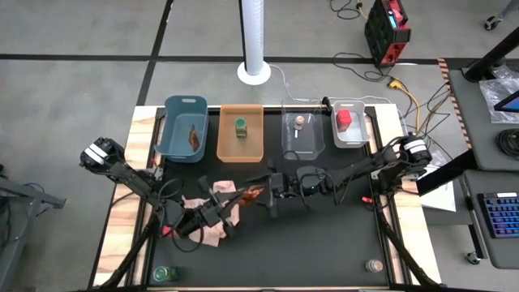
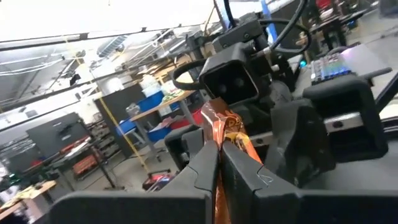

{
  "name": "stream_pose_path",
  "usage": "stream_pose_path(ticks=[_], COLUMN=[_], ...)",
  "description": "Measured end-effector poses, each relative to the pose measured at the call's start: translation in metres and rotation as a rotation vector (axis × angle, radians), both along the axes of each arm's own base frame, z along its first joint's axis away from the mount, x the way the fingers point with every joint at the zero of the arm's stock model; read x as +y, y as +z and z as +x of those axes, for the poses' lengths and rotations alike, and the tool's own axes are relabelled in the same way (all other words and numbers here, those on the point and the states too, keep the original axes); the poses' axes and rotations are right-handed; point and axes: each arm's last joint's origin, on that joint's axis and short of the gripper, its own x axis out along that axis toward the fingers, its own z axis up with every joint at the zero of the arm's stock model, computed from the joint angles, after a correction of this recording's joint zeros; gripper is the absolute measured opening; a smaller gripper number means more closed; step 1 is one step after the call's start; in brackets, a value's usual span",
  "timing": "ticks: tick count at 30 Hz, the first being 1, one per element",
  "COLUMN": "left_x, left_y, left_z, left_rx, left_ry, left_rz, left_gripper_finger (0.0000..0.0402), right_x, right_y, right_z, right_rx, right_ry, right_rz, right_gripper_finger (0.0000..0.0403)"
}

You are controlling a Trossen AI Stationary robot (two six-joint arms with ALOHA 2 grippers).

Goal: Sort spices by type
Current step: Put the orange seasoning pack into the blue bin

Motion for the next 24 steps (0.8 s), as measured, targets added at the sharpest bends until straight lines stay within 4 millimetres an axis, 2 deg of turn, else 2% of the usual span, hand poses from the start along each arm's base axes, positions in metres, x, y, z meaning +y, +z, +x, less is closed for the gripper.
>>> stream_pose_path(ticks=[4,6,9,10,14,18,24], left_x=[0.0,0.0,0.001,0.002,0.001,-0.002,-0.006], left_y=[0.0,0.0,0.0,0.0,-0.001,0.002,0.0], left_z=[0.0,0.0,0.001,0.001,-0.003,-0.013,-0.017], left_rx=[0.0,-0.003,-0.014,-0.015,0.016,0.071,0.097], left_ry=[-0.005,-0.004,0.002,0.011,0.1,0.238,0.26], left_rz=[0.001,-0.001,-0.026,-0.03,-0.044,-0.055,-0.046], left_gripper_finger=[0.0,0.0,0.0007,0.0012,0.0045,0.0098,0.0173], right_x=[0.001,0.001,0.001,0.002,0.004,0.004,0.004], right_y=[-0.004,-0.005,-0.006,-0.006,-0.007,-0.004,0.0], right_z=[0.002,0.003,0.003,0.002,0.0,-0.003,-0.005], right_rx=[0.012,0.005,0.006,0.005,0.046,0.167,0.409], right_ry=[0.002,0.001,0.0,0.001,-0.001,-0.022,-0.024], right_rz=[-0.023,-0.047,-0.083,-0.098,-0.114,-0.142,-0.202], right_gripper_finger=[0.0201,0.015,0.0053,0.0035,0.0028,0.0027,0.0026])
